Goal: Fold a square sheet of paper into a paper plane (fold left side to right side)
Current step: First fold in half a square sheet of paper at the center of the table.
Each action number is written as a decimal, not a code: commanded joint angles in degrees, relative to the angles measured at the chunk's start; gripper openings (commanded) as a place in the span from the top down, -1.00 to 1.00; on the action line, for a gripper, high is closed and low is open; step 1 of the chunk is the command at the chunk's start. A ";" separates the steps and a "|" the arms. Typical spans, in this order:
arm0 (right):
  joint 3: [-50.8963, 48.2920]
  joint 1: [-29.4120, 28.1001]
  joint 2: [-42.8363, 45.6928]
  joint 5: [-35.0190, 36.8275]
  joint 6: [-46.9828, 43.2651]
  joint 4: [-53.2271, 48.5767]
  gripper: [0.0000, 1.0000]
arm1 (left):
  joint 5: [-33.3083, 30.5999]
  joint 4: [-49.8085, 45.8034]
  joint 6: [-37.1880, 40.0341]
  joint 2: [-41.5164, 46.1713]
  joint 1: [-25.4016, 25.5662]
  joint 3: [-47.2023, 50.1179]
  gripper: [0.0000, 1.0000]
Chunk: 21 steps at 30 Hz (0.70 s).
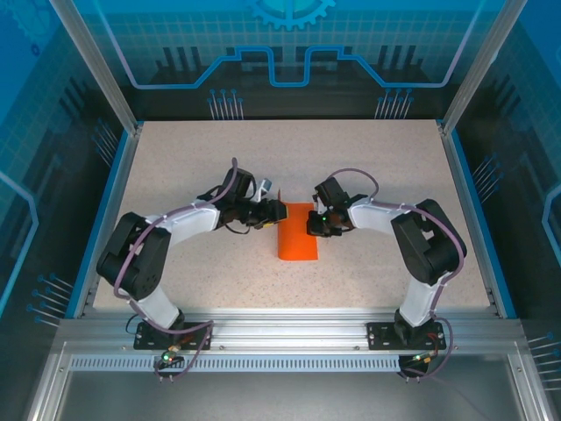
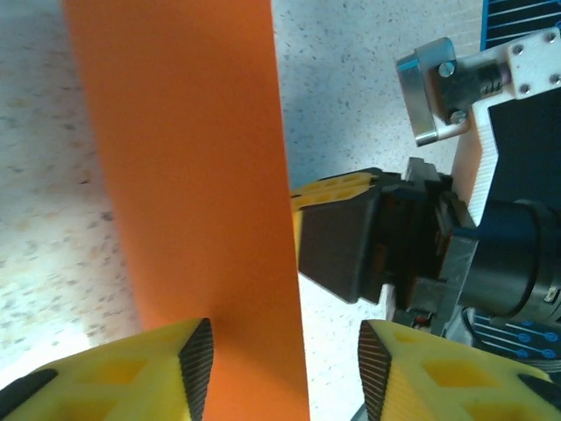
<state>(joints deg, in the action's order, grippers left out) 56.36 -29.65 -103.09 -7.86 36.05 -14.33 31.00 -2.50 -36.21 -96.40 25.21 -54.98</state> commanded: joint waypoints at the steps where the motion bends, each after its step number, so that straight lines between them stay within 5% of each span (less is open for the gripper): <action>1: -2.09 -1.03 1.40 0.23 0.38 -1.14 0.79 | 2.46 1.91 -1.49 -2.70 1.22 -2.24 -0.07; 8: -2.37 -0.51 6.02 -0.82 0.01 0.52 0.67 | 2.10 3.65 -2.82 -5.89 2.11 -3.11 0.07; 14: -4.14 0.91 13.32 -1.20 0.13 1.18 0.35 | 0.84 3.21 -2.80 -5.98 2.34 -2.70 0.44; 21: -10.52 3.58 18.53 -10.25 4.27 11.49 -0.01 | -0.15 2.18 -2.47 -6.13 2.47 -2.76 0.83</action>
<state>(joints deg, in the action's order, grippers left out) 48.40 -27.00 -85.58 -12.64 38.04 -8.27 31.42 0.32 -38.96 -101.86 27.24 -56.53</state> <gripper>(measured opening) 0.489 0.095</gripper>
